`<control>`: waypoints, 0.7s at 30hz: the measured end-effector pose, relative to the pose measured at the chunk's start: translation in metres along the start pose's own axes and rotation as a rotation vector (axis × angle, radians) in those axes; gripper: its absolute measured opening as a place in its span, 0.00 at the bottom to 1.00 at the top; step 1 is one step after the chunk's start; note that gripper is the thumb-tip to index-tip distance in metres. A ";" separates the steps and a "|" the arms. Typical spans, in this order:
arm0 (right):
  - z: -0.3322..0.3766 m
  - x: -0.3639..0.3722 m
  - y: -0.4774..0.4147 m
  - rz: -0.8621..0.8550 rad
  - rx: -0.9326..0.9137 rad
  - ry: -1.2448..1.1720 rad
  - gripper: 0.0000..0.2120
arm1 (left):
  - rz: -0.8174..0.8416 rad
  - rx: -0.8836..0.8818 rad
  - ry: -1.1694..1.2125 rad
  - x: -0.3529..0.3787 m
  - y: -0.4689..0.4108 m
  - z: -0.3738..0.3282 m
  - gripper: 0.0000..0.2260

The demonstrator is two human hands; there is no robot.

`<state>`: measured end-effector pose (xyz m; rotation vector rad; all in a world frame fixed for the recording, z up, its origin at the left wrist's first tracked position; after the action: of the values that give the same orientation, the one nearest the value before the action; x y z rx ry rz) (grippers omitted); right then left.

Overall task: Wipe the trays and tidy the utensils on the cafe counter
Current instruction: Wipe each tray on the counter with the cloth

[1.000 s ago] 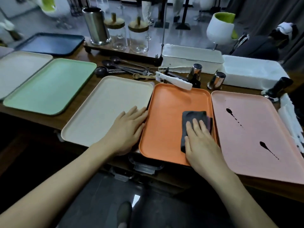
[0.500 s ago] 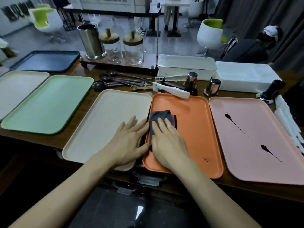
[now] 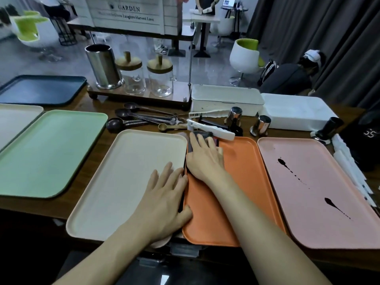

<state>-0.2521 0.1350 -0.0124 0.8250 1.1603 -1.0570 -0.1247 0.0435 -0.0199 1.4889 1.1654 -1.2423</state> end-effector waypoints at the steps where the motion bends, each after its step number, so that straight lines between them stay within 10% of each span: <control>1: 0.000 0.001 -0.002 0.011 0.007 -0.002 0.31 | -0.014 0.007 -0.006 0.002 0.000 -0.002 0.35; 21: -0.099 -0.024 0.021 -0.019 0.084 0.010 0.22 | -0.110 0.029 -0.234 0.003 0.004 -0.010 0.29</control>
<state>-0.2639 0.2382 -0.0116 0.8868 1.1406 -1.1245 -0.1184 0.0528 -0.0210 1.2740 1.0876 -1.4701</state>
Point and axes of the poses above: each hand's wrist, its own y-axis away from the middle knuckle, its own x-axis out of the palm, z = x × y, the point moved 9 cm from there along -y, towards the middle knuckle, and after that the axes turned 8 degrees about -x, right-handed, at the moved point
